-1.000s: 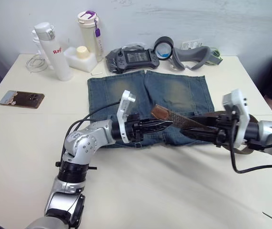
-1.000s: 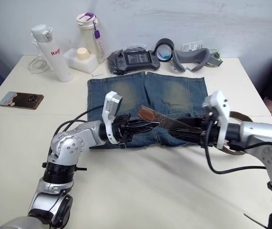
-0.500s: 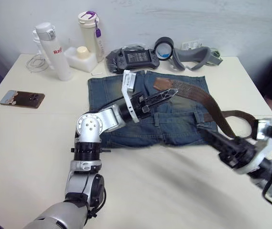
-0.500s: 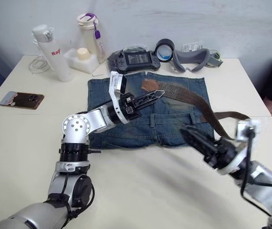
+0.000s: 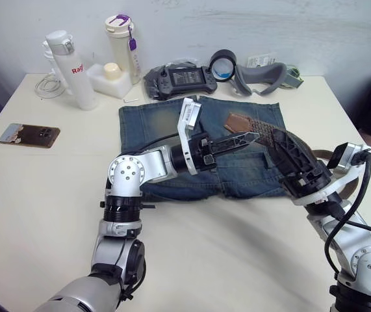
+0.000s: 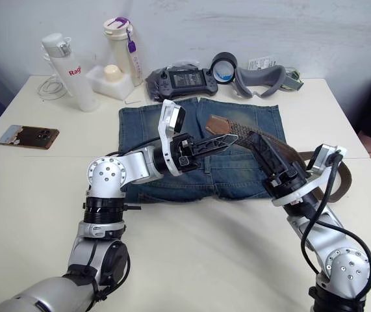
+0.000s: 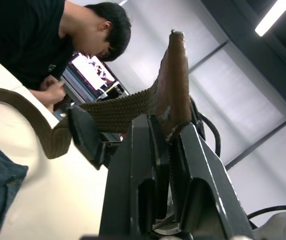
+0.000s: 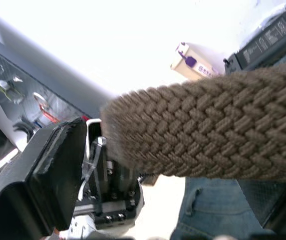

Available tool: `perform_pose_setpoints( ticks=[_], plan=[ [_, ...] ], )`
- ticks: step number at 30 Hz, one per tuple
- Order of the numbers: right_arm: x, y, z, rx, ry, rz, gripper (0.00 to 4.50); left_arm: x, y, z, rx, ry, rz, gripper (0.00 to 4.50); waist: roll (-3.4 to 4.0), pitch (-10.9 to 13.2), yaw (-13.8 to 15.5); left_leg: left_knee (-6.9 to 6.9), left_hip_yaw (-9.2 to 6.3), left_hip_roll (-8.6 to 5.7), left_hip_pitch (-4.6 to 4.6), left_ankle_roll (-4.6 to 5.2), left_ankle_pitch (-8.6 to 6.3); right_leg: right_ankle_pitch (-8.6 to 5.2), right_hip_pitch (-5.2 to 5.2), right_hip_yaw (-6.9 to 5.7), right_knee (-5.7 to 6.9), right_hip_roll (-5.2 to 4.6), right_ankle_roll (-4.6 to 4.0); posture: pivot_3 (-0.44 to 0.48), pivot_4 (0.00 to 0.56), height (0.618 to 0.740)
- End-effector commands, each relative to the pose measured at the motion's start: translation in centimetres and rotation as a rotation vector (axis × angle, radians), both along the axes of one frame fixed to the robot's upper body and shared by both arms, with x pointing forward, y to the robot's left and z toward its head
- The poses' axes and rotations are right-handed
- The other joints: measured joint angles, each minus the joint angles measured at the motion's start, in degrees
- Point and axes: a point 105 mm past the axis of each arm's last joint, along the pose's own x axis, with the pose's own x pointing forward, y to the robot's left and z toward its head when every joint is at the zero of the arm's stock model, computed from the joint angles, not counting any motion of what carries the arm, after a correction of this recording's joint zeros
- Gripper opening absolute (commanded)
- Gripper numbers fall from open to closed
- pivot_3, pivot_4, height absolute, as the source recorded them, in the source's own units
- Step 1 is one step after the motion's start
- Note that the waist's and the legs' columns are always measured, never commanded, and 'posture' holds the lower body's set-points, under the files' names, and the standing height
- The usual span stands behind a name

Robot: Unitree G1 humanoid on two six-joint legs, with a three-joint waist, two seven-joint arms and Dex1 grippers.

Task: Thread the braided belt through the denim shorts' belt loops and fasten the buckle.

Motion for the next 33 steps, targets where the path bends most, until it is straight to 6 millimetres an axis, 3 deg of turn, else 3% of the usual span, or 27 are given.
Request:
perform_pose_setpoints(
  ticks=[1, 3, 10, 12, 13, 15, 18, 19, 22, 27, 33],
  plan=[
    [-0.3, 0.1, 0.8, 0.009, -0.037, 0.017, 4.23, -0.4, -0.4, 0.3, -0.008, -0.029, -0.001, 0.00, 0.00, 0.0, 0.0, 0.00, 0.00, 0.00, 0.00, 0.00, 0.00, 0.00, 0.00, 0.00, 0.00, 0.00, 0.00, 0.000, 0.150, 0.740],
    [-0.2, 0.1, 0.7, 0.005, -0.032, 0.019, 3.57, -0.4, -0.5, 0.4, -0.013, -0.030, -0.002, 0.00, 0.00, 0.0, -0.1, 0.00, 0.00, 0.00, 0.00, 0.00, 0.00, 0.00, 0.00, 0.00, 0.00, -0.01, 0.00, 0.000, 0.150, 0.740],
    [0.0, 0.1, 0.7, 0.026, -0.035, 0.004, 0.09, 0.2, -0.6, -0.4, 0.027, -0.024, 0.022, 0.00, 0.00, 0.0, 0.0, -0.01, 0.00, 0.01, 0.00, 0.01, 0.00, 0.00, -0.01, 0.00, -0.01, 0.00, 0.00, 0.000, 0.150, 0.740],
    [0.2, -0.8, 0.8, 0.030, -0.038, -0.041, 0.09, 0.4, -0.4, -0.6, 0.042, -0.034, 0.036, 0.00, 0.00, 0.0, 0.0, -0.02, 0.00, 0.02, 0.00, 0.01, 0.00, 0.00, -0.01, 0.00, -0.01, -0.01, 0.00, 0.000, 0.150, 0.740],
    [0.2, -1.4, 0.8, 0.020, -0.040, -0.065, 0.00, 0.5, -0.2, -0.5, 0.045, -0.043, 0.042, 0.86, 0.00, 0.0, 0.0, -0.03, 0.00, 0.01, 0.00, 0.01, 0.00, 0.00, -0.01, 0.00, -0.02, -0.01, 0.00, 0.000, 0.150, 0.740],
    [0.2, -2.3, 0.8, -0.026, -0.046, -0.101, 0.00, 0.5, -0.2, -0.8, 0.088, -0.104, 0.048, 1.52, 0.00, 0.0, 0.0, -0.02, 0.01, 0.01, 0.00, 0.01, 0.00, 0.00, -0.01, 0.00, -0.02, -0.01, 0.00, 0.000, 0.150, 0.740],
    [0.1, -4.4, 1.0, -0.118, -0.048, -0.162, 0.00, -0.4, -0.8, -2.3, 0.242, -0.385, 0.027, 2.90, 0.04, 0.0, 0.1, -0.05, 0.04, -0.05, 0.00, 0.01, 0.00, 0.00, -0.03, 0.00, -0.03, -0.02, 0.00, 0.000, 0.150, 0.740],
    [0.0, -5.4, 1.2, -0.165, -0.049, -0.188, 0.00, -1.1, -1.3, -3.3, 0.303, -0.505, -0.015, 3.49, 0.04, 0.0, 0.1, -0.07, 0.07, -0.05, 0.00, 0.01, 0.00, 0.00, -0.02, 0.01, -0.08, -0.01, -0.01, 0.000, 0.150, 0.740],
    [-0.6, -7.6, 2.5, -0.361, -0.050, -0.278, 0.00, -2.3, -3.1, -6.6, 0.428, -0.772, -0.125, 4.46, 0.38, 0.0, 1.2, -0.14, 0.12, -0.06, 0.00, 0.02, -0.01, 0.00, 0.01, 0.01, -0.45, -0.02, -0.02, 0.000, 0.150, 0.740],
    [-2.3, -7.7, 4.0, -0.603, -0.078, -0.285, 0.00, -1.7, -5.8, -10.1, 0.537, -1.050, -0.169, 4.46, 0.42, 0.0, 1.6, -0.06, 0.14, -0.09, -0.01, 0.24, -0.10, 0.00, 0.05, 0.02, -0.55, -0.17, -0.01, 0.000, 0.150, 0.740],
    [-3.7, -7.3, 5.6, -0.685, -0.113, -0.330, 0.00, 2.8, -9.2, -11.4, 0.681, -1.206, 0.075, 4.46, 0.33, 0.1, 1.5, -0.02, 0.04, -0.08, -0.06, 0.76, -0.35, 0.04, 0.04, -0.05, -0.56, -0.22, 0.06, 0.000, 0.150, 0.740]
  ],
)
